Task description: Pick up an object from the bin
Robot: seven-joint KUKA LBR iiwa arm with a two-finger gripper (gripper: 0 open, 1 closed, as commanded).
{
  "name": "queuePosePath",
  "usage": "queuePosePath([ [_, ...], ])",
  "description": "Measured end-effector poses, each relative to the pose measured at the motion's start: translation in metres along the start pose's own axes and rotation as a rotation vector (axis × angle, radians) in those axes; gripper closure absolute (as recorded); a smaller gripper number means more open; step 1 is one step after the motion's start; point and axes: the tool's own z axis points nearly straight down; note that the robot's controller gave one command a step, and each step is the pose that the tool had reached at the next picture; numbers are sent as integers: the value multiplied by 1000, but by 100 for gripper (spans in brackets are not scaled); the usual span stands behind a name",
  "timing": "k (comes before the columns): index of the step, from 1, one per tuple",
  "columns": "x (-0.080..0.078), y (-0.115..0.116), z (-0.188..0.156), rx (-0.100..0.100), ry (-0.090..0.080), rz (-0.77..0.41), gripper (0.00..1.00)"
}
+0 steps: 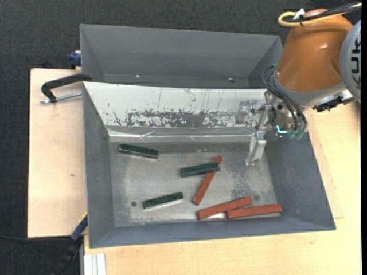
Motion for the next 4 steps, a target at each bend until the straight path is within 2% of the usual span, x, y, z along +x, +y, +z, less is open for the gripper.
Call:
queuePosePath([
  [1,-2,0,-4,1,-8,-1,0],
  [2,-8,15,34,2,-13,-62,0],
  [3,-9,21,102,0,-11,-75,0],
  [4,-5,37,153,0,-6,-43,0],
])
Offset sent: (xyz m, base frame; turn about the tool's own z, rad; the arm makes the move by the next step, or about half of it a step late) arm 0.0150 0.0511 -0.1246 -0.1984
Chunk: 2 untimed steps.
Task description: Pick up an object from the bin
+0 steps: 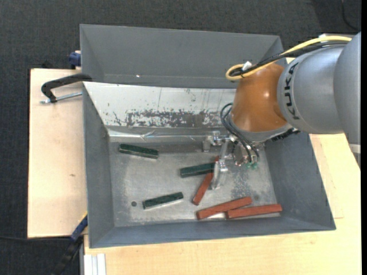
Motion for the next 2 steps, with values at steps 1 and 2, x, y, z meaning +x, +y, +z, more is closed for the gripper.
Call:
queuePosePath([
  [1,9,35,2,0,1,-197,100],
  [2,9,35,2,0,1,-197,100],
])
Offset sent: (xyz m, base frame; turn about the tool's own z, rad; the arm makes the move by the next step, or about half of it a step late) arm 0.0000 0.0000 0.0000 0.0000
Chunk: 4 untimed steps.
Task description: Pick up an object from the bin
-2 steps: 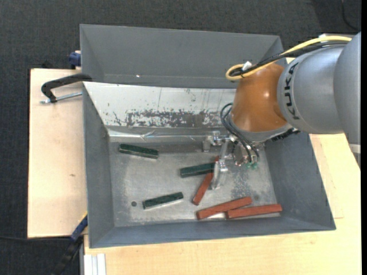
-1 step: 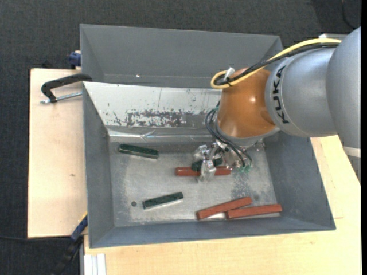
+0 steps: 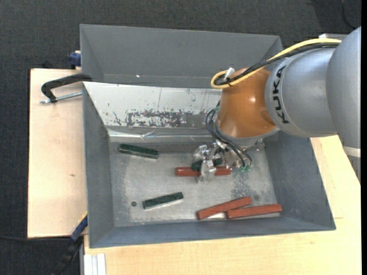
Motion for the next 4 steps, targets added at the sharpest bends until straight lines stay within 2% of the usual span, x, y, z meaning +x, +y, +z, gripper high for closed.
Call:
queuePosePath([
  [1,0,0,-1,0,0,0,100],
  [2,-21,21,-41,3,-10,-75,100],
  [3,-4,21,-57,-3,9,-107,100],
  [4,-10,42,-209,0,-6,202,100],
])
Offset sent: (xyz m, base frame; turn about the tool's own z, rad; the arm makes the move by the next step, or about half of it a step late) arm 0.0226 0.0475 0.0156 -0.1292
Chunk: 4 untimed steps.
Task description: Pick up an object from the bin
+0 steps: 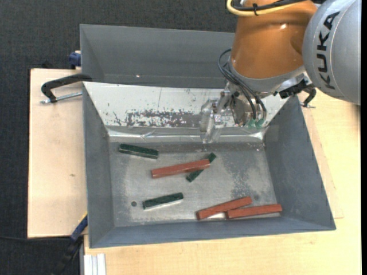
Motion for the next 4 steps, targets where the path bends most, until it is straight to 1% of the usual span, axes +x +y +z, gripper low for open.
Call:
queuePosePath([
  [1,0,0,0,0,0,0,100],
  [2,31,15,103,1,10,111,0],
  [3,30,15,101,0,4,111,0],
  [4,8,-1,145,-1,-2,46,0],
])
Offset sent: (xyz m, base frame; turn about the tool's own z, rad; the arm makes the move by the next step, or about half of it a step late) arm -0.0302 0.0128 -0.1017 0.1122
